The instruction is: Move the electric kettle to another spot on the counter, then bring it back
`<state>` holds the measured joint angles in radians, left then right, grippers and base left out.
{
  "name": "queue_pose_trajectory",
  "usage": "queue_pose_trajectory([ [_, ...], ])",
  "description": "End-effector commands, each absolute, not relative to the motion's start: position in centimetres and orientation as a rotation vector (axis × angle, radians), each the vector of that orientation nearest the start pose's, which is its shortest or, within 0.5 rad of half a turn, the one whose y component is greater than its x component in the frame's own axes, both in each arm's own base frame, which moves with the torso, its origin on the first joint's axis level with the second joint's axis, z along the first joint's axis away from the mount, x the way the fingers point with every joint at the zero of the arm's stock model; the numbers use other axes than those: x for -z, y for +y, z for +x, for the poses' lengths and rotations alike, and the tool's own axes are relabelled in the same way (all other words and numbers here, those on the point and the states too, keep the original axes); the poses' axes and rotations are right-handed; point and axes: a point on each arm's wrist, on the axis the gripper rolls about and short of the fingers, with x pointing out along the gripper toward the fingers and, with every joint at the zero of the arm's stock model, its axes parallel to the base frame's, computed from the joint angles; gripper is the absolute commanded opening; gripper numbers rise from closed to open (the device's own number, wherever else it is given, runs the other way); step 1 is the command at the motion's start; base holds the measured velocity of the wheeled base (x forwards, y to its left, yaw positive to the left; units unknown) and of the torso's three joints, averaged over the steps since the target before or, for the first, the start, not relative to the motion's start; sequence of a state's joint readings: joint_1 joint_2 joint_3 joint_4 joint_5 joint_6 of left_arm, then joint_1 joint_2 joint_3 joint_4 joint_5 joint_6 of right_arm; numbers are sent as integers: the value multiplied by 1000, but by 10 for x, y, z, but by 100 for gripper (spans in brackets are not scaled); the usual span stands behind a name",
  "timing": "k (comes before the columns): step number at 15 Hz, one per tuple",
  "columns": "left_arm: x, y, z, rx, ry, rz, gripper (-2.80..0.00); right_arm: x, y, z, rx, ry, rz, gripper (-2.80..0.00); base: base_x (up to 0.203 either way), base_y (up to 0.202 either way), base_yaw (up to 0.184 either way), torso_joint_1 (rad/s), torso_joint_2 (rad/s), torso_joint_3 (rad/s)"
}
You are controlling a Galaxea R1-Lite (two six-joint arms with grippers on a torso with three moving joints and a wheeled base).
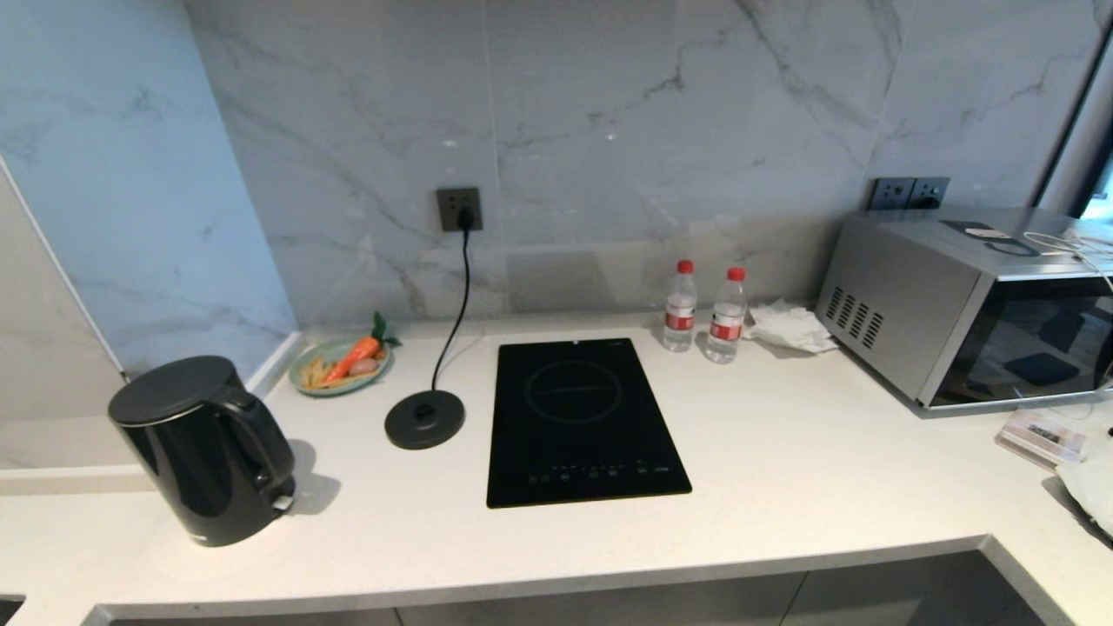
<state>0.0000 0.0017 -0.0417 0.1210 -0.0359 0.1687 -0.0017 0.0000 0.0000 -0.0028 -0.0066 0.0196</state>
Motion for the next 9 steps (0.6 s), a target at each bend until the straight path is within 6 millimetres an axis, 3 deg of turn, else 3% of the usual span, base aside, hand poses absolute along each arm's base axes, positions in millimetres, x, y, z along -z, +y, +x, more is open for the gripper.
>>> queue_pose_trajectory([
  [1, -73, -1, -26, 62, 87, 135, -280, -76, 0, -23, 9, -3, 20, -280, 0, 0, 0, 0, 0, 0],
  [9, -74, -1, -26, 35, 88, 50, -280, -76, 0, -23, 9, -3, 23, -280, 0, 0, 0, 0, 0, 0],
])
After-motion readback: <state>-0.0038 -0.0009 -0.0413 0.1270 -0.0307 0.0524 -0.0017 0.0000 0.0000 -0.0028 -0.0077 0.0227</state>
